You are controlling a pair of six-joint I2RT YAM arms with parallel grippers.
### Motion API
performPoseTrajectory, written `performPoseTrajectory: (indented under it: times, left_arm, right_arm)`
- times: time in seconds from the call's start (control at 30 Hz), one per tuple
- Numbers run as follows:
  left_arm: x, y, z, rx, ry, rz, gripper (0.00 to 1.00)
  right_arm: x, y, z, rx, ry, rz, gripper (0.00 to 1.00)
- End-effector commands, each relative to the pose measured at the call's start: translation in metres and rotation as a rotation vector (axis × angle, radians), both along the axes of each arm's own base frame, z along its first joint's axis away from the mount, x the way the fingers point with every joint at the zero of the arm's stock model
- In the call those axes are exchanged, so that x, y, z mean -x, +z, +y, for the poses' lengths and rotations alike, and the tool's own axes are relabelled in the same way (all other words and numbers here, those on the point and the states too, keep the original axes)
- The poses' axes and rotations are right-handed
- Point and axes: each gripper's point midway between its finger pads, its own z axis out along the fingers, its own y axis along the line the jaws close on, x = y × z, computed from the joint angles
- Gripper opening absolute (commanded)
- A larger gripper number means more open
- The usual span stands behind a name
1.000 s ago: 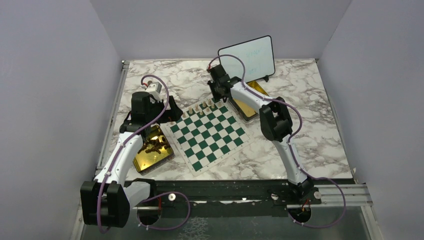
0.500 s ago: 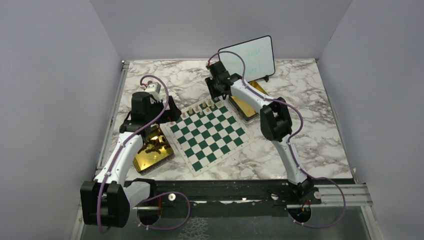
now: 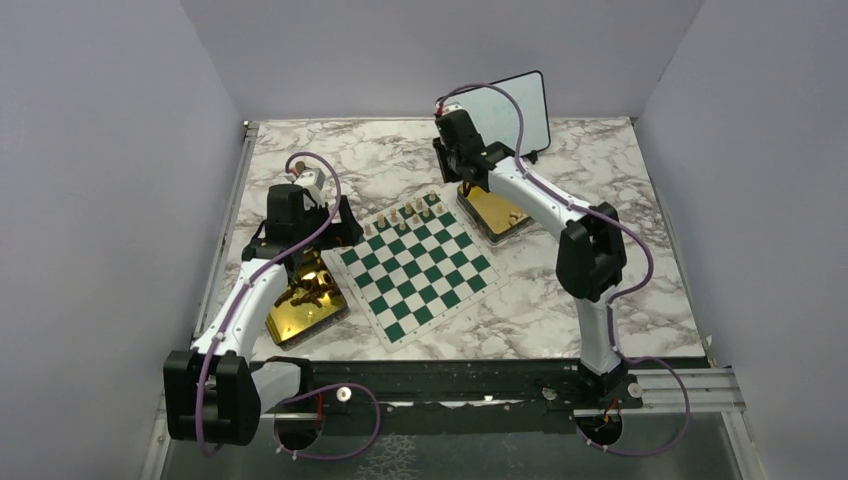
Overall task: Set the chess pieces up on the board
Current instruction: Place the chess piece on the chessboard, then pick up the chess piece from the storage box.
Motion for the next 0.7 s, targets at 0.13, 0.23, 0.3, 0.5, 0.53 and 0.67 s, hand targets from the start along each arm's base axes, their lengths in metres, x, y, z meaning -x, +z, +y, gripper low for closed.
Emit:
performPoseTrajectory:
  times: [0.13, 0.23, 0.3, 0.5, 0.53, 0.67]
  left_arm:
    - [-0.003, 0.020, 0.001, -0.003, -0.006, -0.051, 0.99]
    - [-0.002, 0.022, -0.003, 0.016, -0.025, -0.058, 0.99]
    - [-0.002, 0.023, -0.006, 0.029, -0.034, -0.061, 0.99]
    - [-0.002, 0.025, -0.008, 0.041, -0.042, -0.071, 0.99]
    - [-0.002, 0.025, -0.008, 0.041, -0.043, -0.071, 0.98]
    - [-0.002, 0.026, -0.008, 0.039, -0.043, -0.074, 0.97]
  right_arm:
    - [-0.009, 0.003, -0.067, 0.048, -0.253, -0.080, 0.31]
    - [-0.014, -0.005, -0.088, 0.036, -0.321, -0.085, 0.31]
    - [-0.018, -0.012, -0.100, 0.024, -0.359, -0.082, 0.31]
    - [-0.034, -0.041, -0.130, 0.000, -0.494, -0.040, 0.31]
    - [-0.035, -0.045, -0.133, -0.010, -0.515, -0.036, 0.31]
    - [-0.044, -0.056, -0.141, -0.049, -0.576, -0.042, 0.31]
